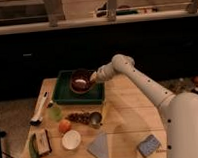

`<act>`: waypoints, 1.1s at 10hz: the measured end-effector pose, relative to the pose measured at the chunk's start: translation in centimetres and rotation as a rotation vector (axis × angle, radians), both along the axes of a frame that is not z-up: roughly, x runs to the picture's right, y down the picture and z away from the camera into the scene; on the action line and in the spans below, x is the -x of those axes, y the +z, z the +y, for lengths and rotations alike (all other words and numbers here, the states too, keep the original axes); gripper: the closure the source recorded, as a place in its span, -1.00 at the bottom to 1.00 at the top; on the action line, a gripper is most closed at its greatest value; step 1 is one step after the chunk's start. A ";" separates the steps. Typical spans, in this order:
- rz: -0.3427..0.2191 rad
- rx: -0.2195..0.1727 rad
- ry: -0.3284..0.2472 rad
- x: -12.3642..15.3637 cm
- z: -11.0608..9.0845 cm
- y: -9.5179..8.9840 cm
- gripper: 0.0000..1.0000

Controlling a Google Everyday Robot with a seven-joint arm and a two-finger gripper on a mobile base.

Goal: Stack bowls into tray

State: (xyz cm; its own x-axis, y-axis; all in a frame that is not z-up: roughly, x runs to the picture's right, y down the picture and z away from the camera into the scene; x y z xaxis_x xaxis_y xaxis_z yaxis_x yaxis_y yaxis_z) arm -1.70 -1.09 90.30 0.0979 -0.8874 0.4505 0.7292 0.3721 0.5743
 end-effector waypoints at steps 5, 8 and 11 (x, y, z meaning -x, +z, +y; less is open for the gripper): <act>-0.071 0.016 0.033 0.5 0.3 1.6 0.65; -0.086 0.039 0.036 0.9 0.5 2.2 0.03; -0.092 0.059 0.036 0.9 0.7 2.7 -0.54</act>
